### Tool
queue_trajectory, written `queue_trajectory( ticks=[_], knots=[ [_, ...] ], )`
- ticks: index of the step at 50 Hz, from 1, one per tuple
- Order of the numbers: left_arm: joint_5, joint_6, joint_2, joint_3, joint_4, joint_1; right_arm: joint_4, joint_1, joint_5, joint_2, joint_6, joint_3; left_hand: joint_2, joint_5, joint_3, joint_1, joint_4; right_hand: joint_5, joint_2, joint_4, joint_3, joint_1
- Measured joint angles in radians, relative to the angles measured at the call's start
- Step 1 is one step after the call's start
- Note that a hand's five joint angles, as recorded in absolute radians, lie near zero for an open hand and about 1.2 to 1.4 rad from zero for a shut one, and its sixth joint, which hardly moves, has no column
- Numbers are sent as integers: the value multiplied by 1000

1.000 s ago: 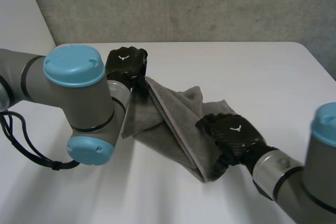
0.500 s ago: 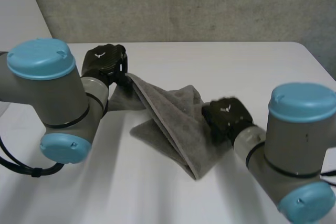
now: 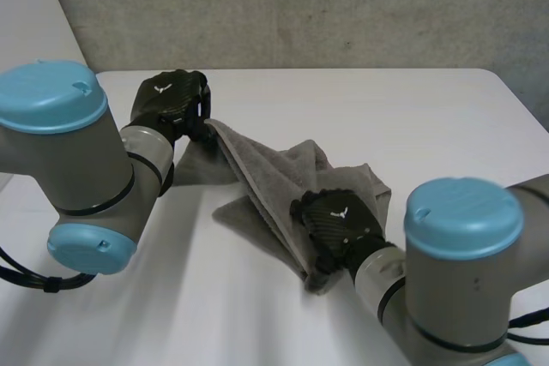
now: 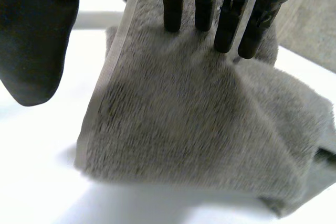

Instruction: Fold the towel.

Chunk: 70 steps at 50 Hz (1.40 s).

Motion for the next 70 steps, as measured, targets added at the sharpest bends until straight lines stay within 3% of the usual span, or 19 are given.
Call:
queue_trajectory(
  ticks=[5,7,12,15,22,34,41,45,50,56,58,59,61,63,67,70],
  knots=[
    [-1,-2,3,5,0,1,-56,14,68,79,-10,-6,0,0,0,0,0,86,38,47,48,45],
    [-2,-2,4,5,0,1,-84,15,93,105,-18,-11,0,0,0,0,0,254,226,212,231,218],
    [-3,-2,5,5,0,7,-182,8,134,138,-59,-18,0,0,0,0,0,965,930,926,924,827],
    [-3,-2,6,4,-1,12,-215,-5,136,115,-99,-24,0,0,0,0,0,1069,1019,1030,1025,985],
    [-4,-6,35,4,-4,39,-215,-64,99,-15,-193,-95,0,3,0,0,0,1069,1019,1030,1028,985],
    [-1,-83,144,-10,-13,62,-11,-154,-120,-152,-231,-461,0,4,0,0,0,1069,1019,1030,1033,985],
    [10,-98,230,-58,-22,65,270,-202,-347,-66,-342,-722,0,4,1,0,0,1069,1019,1030,1033,985],
    [30,-97,269,-105,-23,78,446,-220,-413,43,-488,-799,0,4,1,0,0,1069,1019,1030,1033,985],
    [67,-93,274,-174,-18,100,593,-228,-378,182,-702,-778,0,4,1,0,0,1069,1019,1030,1033,985],
    [100,-85,202,-240,-16,99,617,-232,-287,273,-856,-729,0,4,1,0,0,1069,1017,1028,1032,984],
    [104,-84,172,-249,-16,95,598,-233,-263,282,-875,-723,0,4,1,0,0,855,811,829,829,803],
    [105,-84,164,-251,-16,94,593,-233,-258,282,-877,-722,0,4,1,0,0,785,721,762,742,717],
    [106,-83,135,-252,-16,89,558,-232,-237,276,-867,-717,0,4,1,0,0,386,346,371,369,344],
    [106,-83,120,-249,-16,87,532,-229,-224,264,-841,-711,0,4,1,0,0,200,168,188,184,166],
    [105,-84,109,-237,-16,86,495,-223,-201,231,-736,-691,0,4,1,0,0,62,52,57,58,58],
    [105,-86,110,-225,-15,87,461,-218,-179,184,-549,-638,0,4,1,0,0,59,52,56,58,58]
  ],
)
